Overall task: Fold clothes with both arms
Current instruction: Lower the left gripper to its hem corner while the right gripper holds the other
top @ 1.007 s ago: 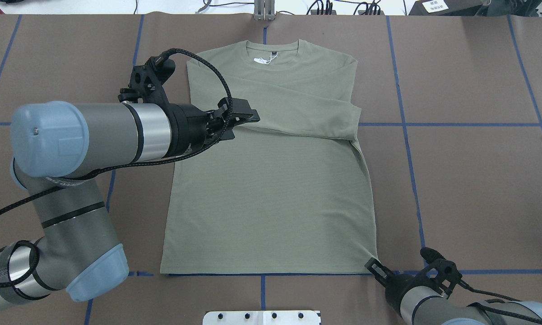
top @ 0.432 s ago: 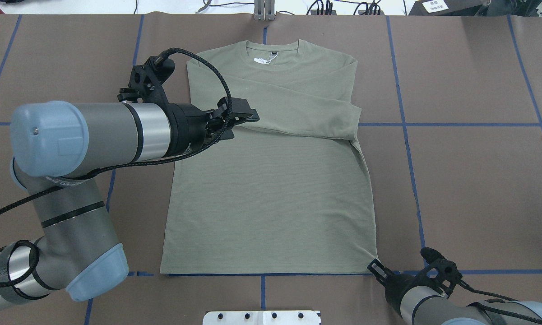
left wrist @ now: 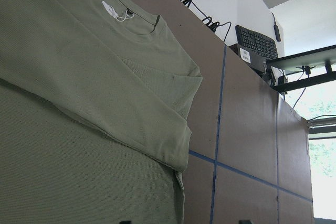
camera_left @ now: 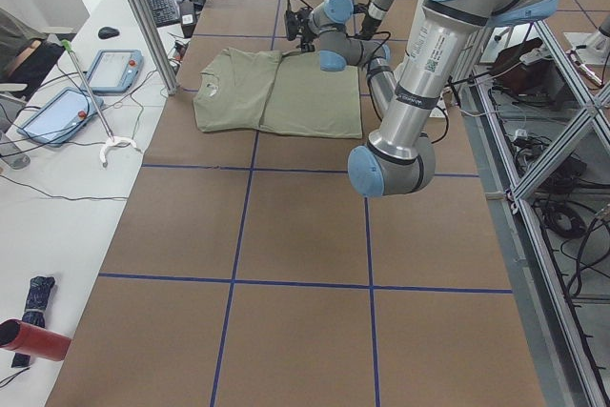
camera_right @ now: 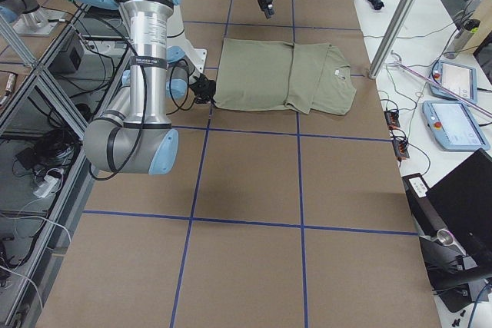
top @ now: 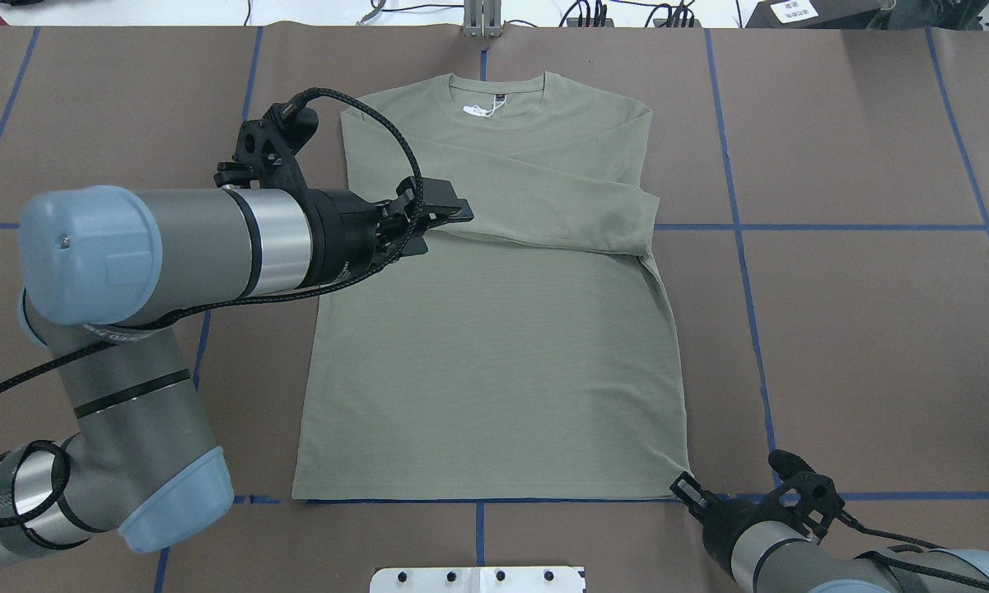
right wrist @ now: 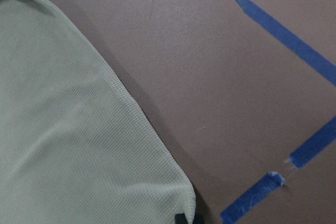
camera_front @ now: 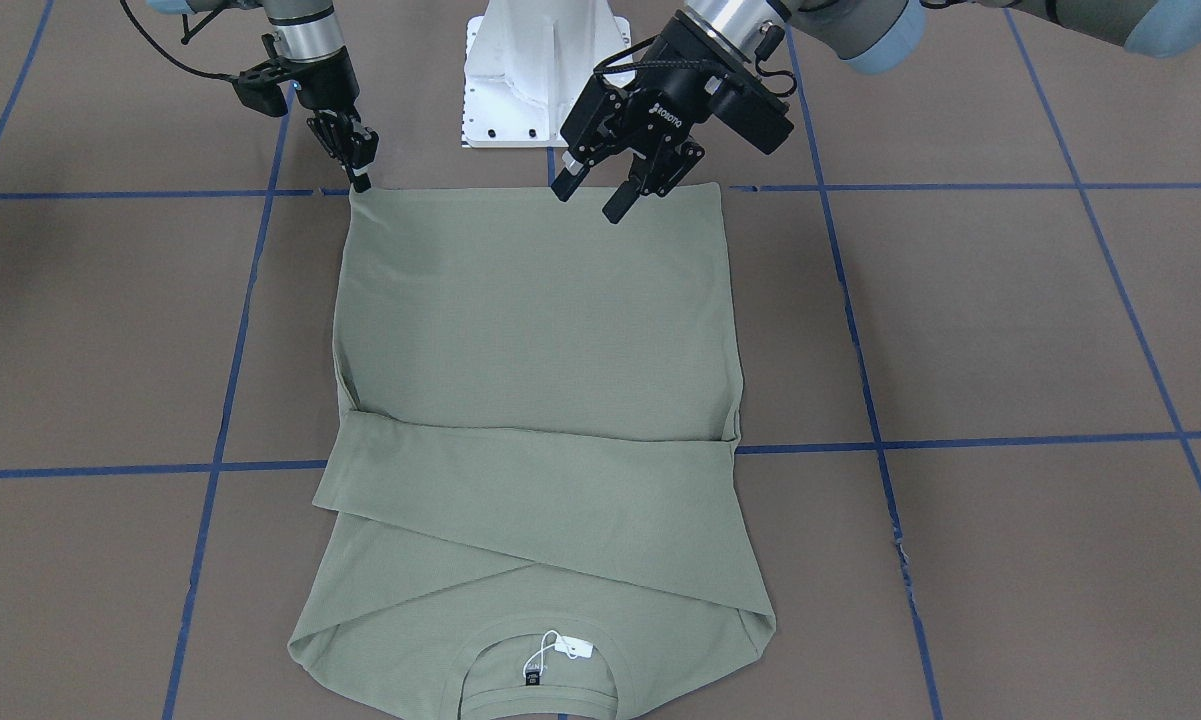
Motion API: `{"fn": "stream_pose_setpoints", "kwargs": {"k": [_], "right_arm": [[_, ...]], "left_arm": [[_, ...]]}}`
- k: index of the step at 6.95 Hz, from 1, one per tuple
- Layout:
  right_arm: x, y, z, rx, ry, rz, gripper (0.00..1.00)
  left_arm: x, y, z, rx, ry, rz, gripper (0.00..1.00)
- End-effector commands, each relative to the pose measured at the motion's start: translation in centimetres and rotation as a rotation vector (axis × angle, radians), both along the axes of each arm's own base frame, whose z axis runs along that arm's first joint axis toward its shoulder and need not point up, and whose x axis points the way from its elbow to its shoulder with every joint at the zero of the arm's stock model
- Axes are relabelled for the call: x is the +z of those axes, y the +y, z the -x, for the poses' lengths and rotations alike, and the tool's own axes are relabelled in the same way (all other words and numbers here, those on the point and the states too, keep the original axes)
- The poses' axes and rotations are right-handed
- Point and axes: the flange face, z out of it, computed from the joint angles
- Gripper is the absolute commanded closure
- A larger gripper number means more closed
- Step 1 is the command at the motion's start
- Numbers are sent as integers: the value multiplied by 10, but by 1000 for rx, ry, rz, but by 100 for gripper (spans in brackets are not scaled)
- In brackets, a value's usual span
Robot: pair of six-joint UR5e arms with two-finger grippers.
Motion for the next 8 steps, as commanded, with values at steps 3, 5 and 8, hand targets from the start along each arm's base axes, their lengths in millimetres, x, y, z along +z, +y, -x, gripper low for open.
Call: {"fn": "stream_pose_setpoints", "kwargs": {"k": [3, 5, 8], "right_arm": [[-12, 2, -7, -25, -26, 23, 100], [-14, 6, -5, -36, -29, 21, 100], [-26, 5, -10, -40, -52, 16, 100]], "left_arm": [[75, 58, 3, 83, -74, 114, 25], [99, 63, -6, 104, -176, 167, 25], [130, 90, -34, 164, -367, 250, 25]]}}
